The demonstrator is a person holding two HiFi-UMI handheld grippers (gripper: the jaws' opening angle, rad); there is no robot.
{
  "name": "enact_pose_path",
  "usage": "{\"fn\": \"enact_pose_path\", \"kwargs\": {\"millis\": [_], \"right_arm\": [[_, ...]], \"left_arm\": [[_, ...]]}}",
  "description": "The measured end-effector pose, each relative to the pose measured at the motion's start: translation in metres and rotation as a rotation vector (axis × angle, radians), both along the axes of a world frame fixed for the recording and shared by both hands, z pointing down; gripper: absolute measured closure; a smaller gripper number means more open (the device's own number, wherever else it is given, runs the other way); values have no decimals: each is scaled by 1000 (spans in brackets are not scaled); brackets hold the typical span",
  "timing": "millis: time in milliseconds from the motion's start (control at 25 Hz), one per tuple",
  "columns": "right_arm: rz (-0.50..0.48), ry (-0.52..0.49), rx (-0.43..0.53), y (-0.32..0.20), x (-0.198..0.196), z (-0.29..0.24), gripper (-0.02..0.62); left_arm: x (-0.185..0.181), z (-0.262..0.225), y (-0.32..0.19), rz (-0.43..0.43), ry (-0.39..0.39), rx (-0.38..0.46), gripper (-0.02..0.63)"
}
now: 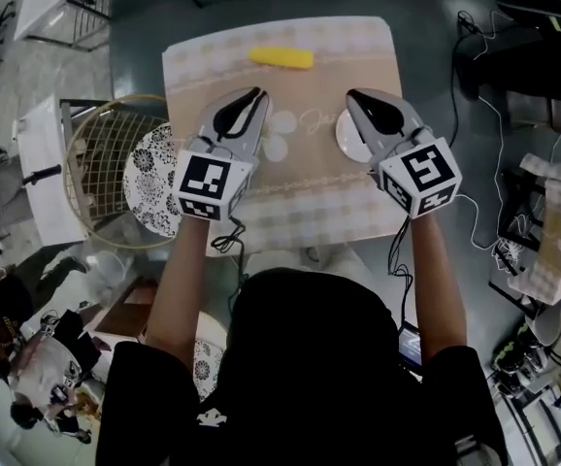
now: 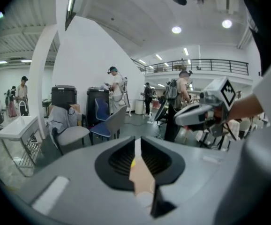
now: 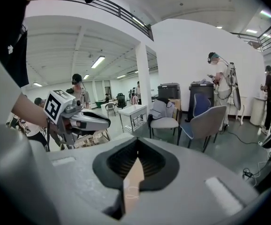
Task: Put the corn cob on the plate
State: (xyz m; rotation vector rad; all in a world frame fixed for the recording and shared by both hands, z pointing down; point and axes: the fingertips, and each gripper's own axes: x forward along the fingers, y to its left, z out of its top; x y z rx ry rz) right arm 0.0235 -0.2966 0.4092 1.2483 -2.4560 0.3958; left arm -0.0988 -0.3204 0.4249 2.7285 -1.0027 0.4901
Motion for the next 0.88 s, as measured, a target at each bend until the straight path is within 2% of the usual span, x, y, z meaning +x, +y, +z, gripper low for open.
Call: {"fn": "enact_pose_path", "kwargs": {"millis": [120, 200, 440, 600, 680, 880], "right_arm": [[-19, 25, -19, -10, 3, 20, 595], [-35, 44, -32, -17, 6, 34, 595], [-109, 109, -82, -31, -16, 70, 569], [-144, 146, -122, -42, -12, 100, 518], [-160, 160, -140, -48, -13, 114, 506], [-220, 231, -181, -65, -15, 150, 422]], "left_arm": [[7, 21, -8, 36, -30, -27, 523], [11, 39, -13, 63, -60, -43, 514], [-3, 88, -29, 163, -133, -125, 471], [6, 111, -48, 206, -168, -142, 465], [8, 124, -56, 234, -205, -134, 444], [5, 163, -75, 324, -309, -138, 394]]}}
